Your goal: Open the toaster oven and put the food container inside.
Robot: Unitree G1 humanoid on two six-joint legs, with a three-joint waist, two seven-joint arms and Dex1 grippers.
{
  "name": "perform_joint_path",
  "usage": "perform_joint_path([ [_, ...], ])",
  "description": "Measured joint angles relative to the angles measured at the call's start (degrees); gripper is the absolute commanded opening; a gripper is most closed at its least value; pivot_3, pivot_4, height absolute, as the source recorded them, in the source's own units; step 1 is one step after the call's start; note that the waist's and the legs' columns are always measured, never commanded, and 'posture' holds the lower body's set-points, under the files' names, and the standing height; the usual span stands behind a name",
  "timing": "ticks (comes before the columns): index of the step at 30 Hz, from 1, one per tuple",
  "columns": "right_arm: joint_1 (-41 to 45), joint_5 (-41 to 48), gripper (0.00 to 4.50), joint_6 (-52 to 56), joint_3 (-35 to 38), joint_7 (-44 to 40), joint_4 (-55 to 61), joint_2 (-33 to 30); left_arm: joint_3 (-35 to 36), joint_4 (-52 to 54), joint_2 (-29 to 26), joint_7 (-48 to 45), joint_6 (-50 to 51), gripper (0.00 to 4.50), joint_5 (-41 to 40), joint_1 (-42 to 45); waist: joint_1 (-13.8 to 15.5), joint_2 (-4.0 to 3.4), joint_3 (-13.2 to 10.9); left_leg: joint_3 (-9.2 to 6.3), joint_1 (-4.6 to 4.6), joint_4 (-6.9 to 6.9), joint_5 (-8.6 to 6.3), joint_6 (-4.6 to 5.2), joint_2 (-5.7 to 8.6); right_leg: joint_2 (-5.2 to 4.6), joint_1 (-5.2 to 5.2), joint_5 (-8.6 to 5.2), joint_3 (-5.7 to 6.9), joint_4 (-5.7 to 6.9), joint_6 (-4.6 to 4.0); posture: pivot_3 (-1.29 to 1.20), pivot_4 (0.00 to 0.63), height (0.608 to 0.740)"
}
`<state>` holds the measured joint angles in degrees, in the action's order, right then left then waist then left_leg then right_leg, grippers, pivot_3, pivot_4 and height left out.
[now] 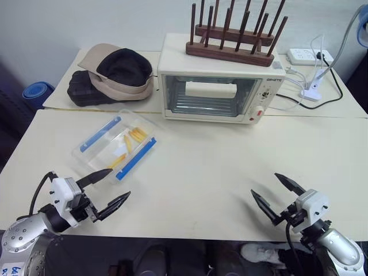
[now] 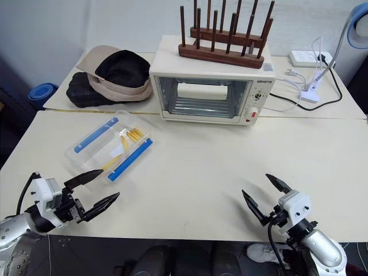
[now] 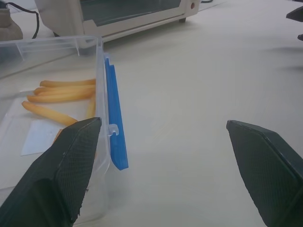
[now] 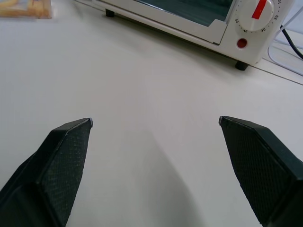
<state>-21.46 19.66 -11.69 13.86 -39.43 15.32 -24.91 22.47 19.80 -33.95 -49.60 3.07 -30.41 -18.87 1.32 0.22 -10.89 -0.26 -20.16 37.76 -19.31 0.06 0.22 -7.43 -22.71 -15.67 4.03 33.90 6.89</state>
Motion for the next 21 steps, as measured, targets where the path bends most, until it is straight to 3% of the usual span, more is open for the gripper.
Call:
perform_joint_path([
  [3, 1.4, 1.3, 4.49, 0.8, -0.1, -0.9, 0.0, -0.1, 0.2, 0.5, -1.4, 0.0, 1.7, 4.5, -0.8, 0.2, 0.0, -0.01, 0.0, 0.0, 0.01, 0.0, 0.0, 0.0, -0.02, 0.02, 0.0, 0.0, 0.0, 0.02, 0.0, 0.0, 0.15, 0.74],
  [6, 7.8, 7.6, 4.49, 8.1, -0.1, -1.0, 3.4, -3.0, 2.2, 1.9, -4.8, -0.8, 9.5, 4.5, -8.9, 2.0, -0.2, -0.26, -0.2, 0.01, -0.03, 0.2, -0.01, 0.01, -0.07, -0.01, -0.01, 0.08, -0.02, 0.06, -0.06, 0.0, 0.15, 0.74],
  [11, 26.1, 16.6, 4.49, 22.6, -0.2, 0.8, 6.1, -8.5, 4.8, 0.1, -10.1, 0.7, 20.4, 4.5, -21.8, 16.9, 0.1, -0.34, -0.2, -0.2, -0.1, 0.34, 0.04, -0.07, -0.07, 0.03, -0.03, 0.16, 0.14, 0.17, -0.13, 0.0, 0.15, 0.74],
  [15, 41.6, 17.5, 4.49, 32.0, -2.7, 4.8, -1.2, -8.3, 2.7, -3.4, -10.3, 2.1, 22.9, 4.5, -22.1, 26.4, -0.2, -0.35, -0.2, 0.03, -0.22, 0.34, 0.18, -0.35, 0.14, 0.13, -0.11, 0.21, 0.05, 0.26, -0.02, 0.0, 0.15, 0.74],
  [21, 55.2, 13.4, 4.49, 36.1, -7.8, 5.4, -13.9, -5.3, -0.2, -6.6, -9.5, 3.3, 26.1, 4.5, -21.6, 32.7, -1.3, -0.31, -0.2, 0.63, -1.09, 0.42, 0.14, -0.36, 0.12, 0.18, -1.04, 0.28, 0.06, 0.24, 0.11, 0.0, 0.15, 0.74],
])
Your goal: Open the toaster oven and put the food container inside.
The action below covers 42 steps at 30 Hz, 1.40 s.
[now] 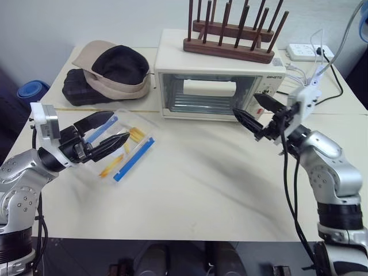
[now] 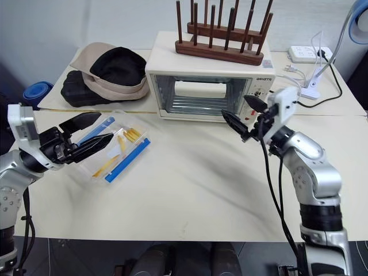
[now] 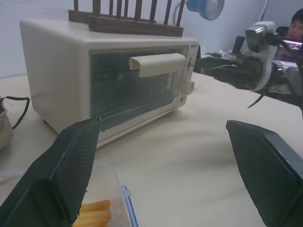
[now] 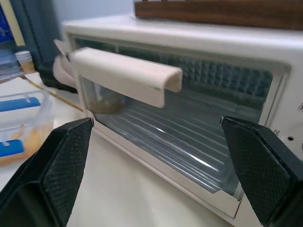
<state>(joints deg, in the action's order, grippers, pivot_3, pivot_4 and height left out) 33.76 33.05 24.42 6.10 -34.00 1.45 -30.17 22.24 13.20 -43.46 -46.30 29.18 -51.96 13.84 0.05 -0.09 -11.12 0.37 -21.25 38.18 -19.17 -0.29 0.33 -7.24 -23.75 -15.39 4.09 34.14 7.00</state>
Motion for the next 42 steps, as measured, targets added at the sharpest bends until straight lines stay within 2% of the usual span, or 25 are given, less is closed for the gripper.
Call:
perform_joint_path([
  [3, 4.2, -1.8, 4.49, 0.3, -1.7, -0.6, -4.7, 2.2, -0.5, 0.6, 0.2, 0.1, 2.4, 4.5, -1.0, 0.3, -0.5, 0.0, 0.0, 0.21, -0.05, 0.0, 0.0, -0.01, -0.03, 0.0, -0.05, 0.0, 0.03, 0.0, 0.01, 0.0, 0.15, 0.74],
  [8, 7.0, -4.7, 4.49, -2.5, -4.3, -4.0, -6.1, 4.7, -0.4, 2.4, 1.1, 1.2, 2.2, 4.5, 0.1, -0.6, -0.5, 0.0, 0.0, 0.23, 0.01, 0.08, 0.03, -0.06, -0.04, 0.02, -0.04, 0.0, 0.01, 0.12, 0.01, 0.0, 0.15, 0.74],
  [12, 6.8, -4.9, 4.49, -2.6, -4.6, -5.7, -5.8, 4.9, -0.3, 2.5, 2.0, 2.0, 2.2, 4.5, 0.6, -1.4, -0.5, 0.0, 0.0, 0.24, 0.02, 0.21, 0.03, -0.06, -0.06, 0.02, -0.05, 0.01, -0.05, 0.3, 0.0, 0.0, 0.15, 0.74],
  [17, 0.7, -4.6, 4.49, -1.9, -4.3, -9.0, 0.7, 2.7, 0.3, 1.9, 2.5, 3.5, 2.3, 4.5, 0.6, -0.4, -0.3, 0.01, 0.0, 0.26, 0.05, 0.15, 0.03, -0.06, -0.07, 0.03, -0.09, 0.01, -0.1, 0.33, 0.0, 0.0, 0.15, 0.74],
  [21, -4.0, -5.0, 4.5, -1.9, -4.9, -11.6, 4.0, 1.2, 0.0, -1.2, 3.5, 5.4, 2.5, 3.62, 1.1, 4.9, -0.3, 0.03, 0.0, 0.3, 0.04, 0.34, 0.03, -0.06, -0.04, 0.03, -0.08, 0.01, -0.15, 0.45, 0.0, 0.0, 0.15, 0.74],
  [24, -5.5, -6.1, 4.5, -2.1, -5.4, -12.4, 5.1, 0.6, -1.7, -6.8, 4.7, 6.8, 0.7, 2.68, 4.8, 11.6, -0.2, 0.04, 0.0, 0.29, 0.04, 0.51, 0.03, -0.05, -0.03, 0.06, -0.07, 0.01, -0.16, 0.61, -0.01, 0.0, 0.15, 0.74],
  [31, -5.8, -7.9, 4.5, -4.2, -5.7, -12.2, 5.3, 1.2, -12.7, -22.4, 9.9, 3.7, -7.0, 0.45, 17.5, 26.3, -0.3, 0.05, 0.0, 0.38, 0.01, 0.56, 0.01, -0.04, -0.01, 0.09, -0.11, 0.02, -0.21, 0.59, 0.0, 0.0, 0.15, 0.74],
  [33, -5.9, -8.5, 4.5, -4.6, -5.7, -11.7, 5.4, 1.5, -14.9, -26.1, 11.7, 2.2, -9.0, 0.03, 20.0, 28.9, -0.3, 0.06, 0.0, 0.4, 0.0, 0.56, 0.01, -0.04, -0.01, 0.09, -0.12, 0.02, -0.21, 0.59, 0.0, 0.0, 0.15, 0.74],
  [38, -9.7, -9.0, 4.5, -5.9, -4.9, -10.7, 7.8, 1.5, -18.7, -33.5, 14.1, -0.9, -14.6, 0.03, 25.9, 33.3, -0.1, 0.08, 0.0, 0.4, -0.03, 0.56, 0.01, -0.04, 0.0, 0.09, -0.12, 0.02, -0.19, 0.56, 0.01, 0.0, 0.15, 0.74],
  [42, -18.6, -8.2, 4.5, -5.9, 0.0, -9.5, 12.5, 0.8, -21.5, -34.7, 14.2, -7.2, -17.1, 0.03, 28.2, 33.5, 0.4, 0.08, 0.0, 0.39, -0.07, 0.6, -0.01, -0.01, 0.02, 0.08, -0.1, 0.04, -0.19, 0.51, 0.05, 0.0, 0.15, 0.74],
])
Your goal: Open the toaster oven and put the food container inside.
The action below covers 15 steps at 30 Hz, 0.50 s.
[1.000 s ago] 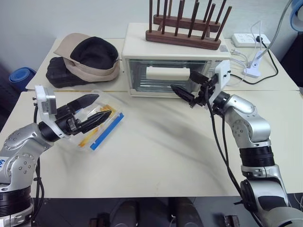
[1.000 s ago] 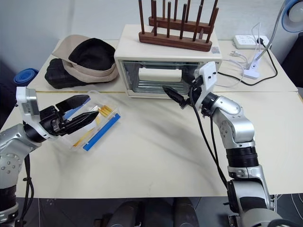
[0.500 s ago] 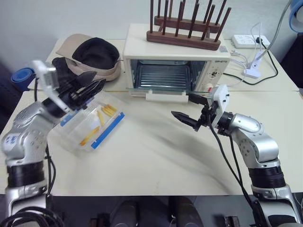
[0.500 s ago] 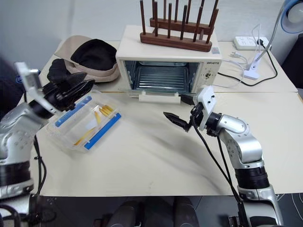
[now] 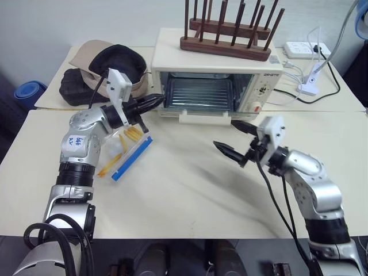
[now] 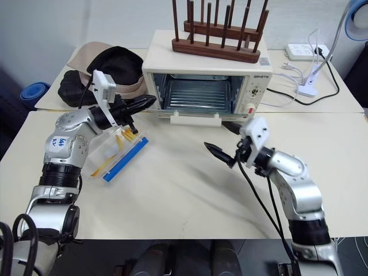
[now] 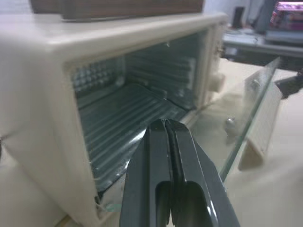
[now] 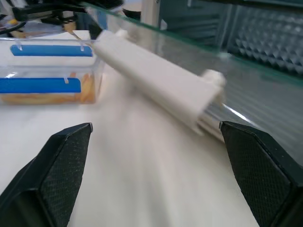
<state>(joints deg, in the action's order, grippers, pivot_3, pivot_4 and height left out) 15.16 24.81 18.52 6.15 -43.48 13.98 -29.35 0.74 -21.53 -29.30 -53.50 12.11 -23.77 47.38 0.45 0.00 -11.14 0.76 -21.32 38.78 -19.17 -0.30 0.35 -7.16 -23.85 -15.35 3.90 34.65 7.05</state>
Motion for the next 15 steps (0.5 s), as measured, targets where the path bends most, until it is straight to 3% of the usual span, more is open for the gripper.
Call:
perform_joint_path([
  [8, -25.7, 3.0, 4.5, -1.2, 14.8, -0.7, 8.6, -2.3, -6.9, 1.9, -1.7, -6.1, -5.2, 0.03, 8.9, -3.7, 1.0, 0.02, 0.0, 0.0, 0.07, 0.22, -0.08, 0.15, 0.0, 0.01, 0.18, 0.05, -0.06, 0.0, 0.08, 0.0, 0.15, 0.74],
  [15, -32.0, 4.0, 4.5, -4.0, 21.8, -1.0, 9.0, -2.8, -10.6, 5.2, -1.6, -2.1, -8.6, 0.03, 17.6, -5.4, 0.7, 0.03, 0.0, 0.02, 0.25, 0.23, -0.1, 0.19, -0.04, 0.09, 0.24, 0.07, -0.23, 0.09, 0.09, 0.0, 0.15, 0.74],
])
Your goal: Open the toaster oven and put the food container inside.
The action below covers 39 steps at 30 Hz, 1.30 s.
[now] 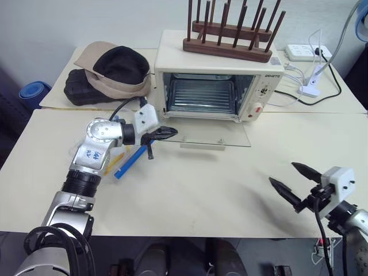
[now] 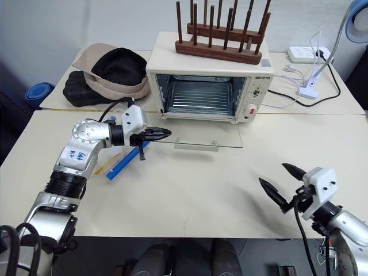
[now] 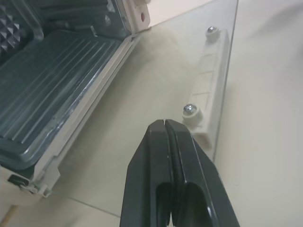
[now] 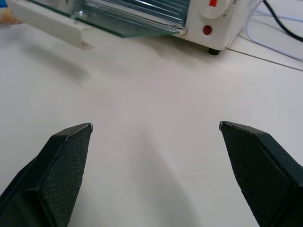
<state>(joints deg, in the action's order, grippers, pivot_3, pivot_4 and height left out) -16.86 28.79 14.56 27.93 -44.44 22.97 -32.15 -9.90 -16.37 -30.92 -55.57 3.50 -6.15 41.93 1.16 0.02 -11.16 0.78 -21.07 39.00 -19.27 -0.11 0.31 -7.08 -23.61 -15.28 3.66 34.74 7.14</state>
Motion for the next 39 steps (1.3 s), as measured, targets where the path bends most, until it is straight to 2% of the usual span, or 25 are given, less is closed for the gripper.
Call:
perform_joint_path([
  [6, -1.9, 0.8, 4.5, -6.5, -0.1, -3.5, -0.9, 1.5, -2.3, 0.5, 0.9, 2.4, -1.4, 0.03, 4.2, -3.0, 0.1, 0.01, 0.0, 0.0, 0.0, 0.04, 0.0, 0.01, 0.01, 0.0, 0.02, 0.0, -0.04, 0.01, 0.01, 0.0, 0.15, 0.74],
  [9, -0.9, 1.1, 4.5, -8.5, -0.5, -4.8, -1.9, 1.5, -1.4, 2.8, 1.7, 2.3, -0.3, 0.03, 2.6, -4.8, 0.1, 0.01, 0.0, -0.01, -0.01, 0.04, 0.0, 0.01, -0.01, 0.0, 0.01, 0.0, -0.04, 0.01, 0.01, 0.0, 0.15, 0.74],
  [10, 0.5, 1.1, 4.5, -9.0, -1.0, -5.1, -3.0, 1.6, 0.2, 4.7, 2.4, 1.8, 0.8, 0.2, 0.0, -5.9, -0.1, 0.02, 0.0, -0.04, -0.01, 0.05, 0.0, 0.01, -0.04, 0.0, 0.01, 0.01, -0.06, 0.01, 0.0, 0.0, 0.15, 0.74],
  [13, 4.9, 2.2, 4.5, -9.2, -3.6, -6.9, -6.3, 1.5, 5.6, 13.7, 3.0, 1.3, 8.3, 0.96, -9.7, -9.6, -0.4, 0.03, 0.0, -0.23, -0.02, 0.05, 0.0, 0.01, -0.11, -0.02, -0.04, 0.01, -0.1, 0.04, 0.0, 0.0, 0.15, 0.74],
  [15, 7.0, 3.4, 4.5, -9.0, -5.5, -8.7, -7.9, 1.4, 10.7, 19.9, -0.1, 3.0, 16.7, 1.63, -14.8, -12.2, -0.7, 0.02, 0.0, -0.35, 0.02, 0.01, 0.0, 0.0, -0.09, -0.01, -0.05, 0.0, -0.11, 0.1, -0.01, 0.0, 0.15, 0.74],
  [16, 7.9, 3.6, 4.5, -9.1, -6.2, -9.5, -8.3, 1.4, 13.9, 22.5, -2.0, 3.6, 19.7, 1.81, -17.3, -14.3, -1.1, 0.0, 0.0, -0.39, 0.02, -0.01, 0.0, -0.01, -0.14, 0.0, -0.09, -0.01, -0.15, 0.11, -0.02, 0.0, 0.15, 0.74],
  [20, 11.4, 3.2, 4.5, -12.0, -8.8, -12.6, -10.0, 1.1, 32.7, 28.7, -9.9, 6.6, 28.2, 3.1, -24.8, -25.9, -1.6, -0.01, 0.0, -0.37, 0.11, -0.04, -0.01, -0.02, -0.32, -0.03, -0.09, -0.02, -0.19, 0.11, -0.03, 0.0, 0.15, 0.74],
  [22, 13.4, 2.7, 4.5, -13.7, -10.1, -12.8, -9.8, 1.5, 41.3, 29.1, -11.7, 8.0, 30.4, 3.64, -26.2, -31.5, -1.4, -0.01, 0.0, -0.35, 0.13, -0.02, -0.04, -0.03, -0.33, -0.04, -0.07, -0.02, -0.2, 0.09, -0.03, 0.0, 0.15, 0.74],
  [24, 16.4, 2.2, 4.5, -15.2, -12.5, -12.8, -9.5, 2.8, 52.2, 29.5, -12.3, 9.3, 31.1, 4.28, -26.5, -42.1, -1.4, 0.0, 0.0, -0.33, 0.13, -0.02, -0.13, 0.01, -0.34, -0.07, -0.07, -0.02, -0.23, 0.04, -0.03, 0.0, 0.15, 0.74],
  [25, 16.7, 2.1, 4.5, -15.6, -13.0, -12.8, -9.6, 3.2, 54.4, 29.4, -11.9, 9.8, 31.5, 4.46, -26.4, -44.7, -1.4, 0.0, 0.0, -0.33, 0.13, -0.02, -0.16, 0.01, -0.34, -0.08, -0.07, -0.02, -0.22, 0.03, -0.04, 0.0, 0.15, 0.74],
  [27, 18.8, 2.0, 4.5, -15.8, -15.8, -12.8, -9.4, 4.0, 60.3, 29.2, -10.2, 11.2, 32.1, 4.46, -26.4, -51.5, -1.1, 0.09, 0.0, -0.36, 0.09, 0.0, -0.19, 0.04, -0.31, -0.15, -0.06, -0.02, -0.17, -0.05, -0.04, 0.0, 0.15, 0.74],
  [30, 21.4, 2.1, 4.5, -15.8, -18.3, -12.7, -8.5, 4.5, 64.6, 29.8, -8.4, 12.9, 32.6, 4.46, -26.5, -57.3, -0.2, 0.2, 0.0, -0.39, 0.1, 0.02, -0.27, 0.11, -0.2, -0.35, -0.05, -0.04, -0.12, -0.29, -0.07, 0.0, 0.15, 0.74],
  [34, 24.2, 2.1, 4.5, -15.8, -20.0, -12.5, -7.2, 4.7, 65.5, 35.9, -6.5, 13.6, 36.8, 4.46, -29.0, -64.2, 0.2, 0.28, 0.0, -0.4, 0.1, 0.02, -0.42, 0.19, -0.19, -0.47, -0.04, -0.05, -0.12, -0.33, -0.1, 0.0, 0.15, 0.74],
  [36, 24.8, 2.1, 4.5, -15.8, -20.7, -12.4, -7.2, 4.6, 65.1, 39.1, -7.1, 14.7, 40.4, 4.46, -31.9, -64.0, 0.3, 0.29, 0.0, -0.5, 0.09, 0.02, -0.42, 0.18, -0.19, -0.49, -0.02, -0.07, -0.13, -0.33, -0.13, 0.0, 0.15, 0.74],
  [39, 25.2, 1.9, 4.5, -15.7, -21.0, -12.3, -7.2, 4.4, 64.7, 42.7, -11.9, 20.5, 51.3, 4.46, -37.4, -58.8, 0.2, 0.28, 0.0, -0.6, 0.1, 0.02, -0.4, 0.15, -0.2, -0.44, -0.01, -0.08, -0.14, -0.22, -0.16, 0.0, 0.15, 0.74],
])
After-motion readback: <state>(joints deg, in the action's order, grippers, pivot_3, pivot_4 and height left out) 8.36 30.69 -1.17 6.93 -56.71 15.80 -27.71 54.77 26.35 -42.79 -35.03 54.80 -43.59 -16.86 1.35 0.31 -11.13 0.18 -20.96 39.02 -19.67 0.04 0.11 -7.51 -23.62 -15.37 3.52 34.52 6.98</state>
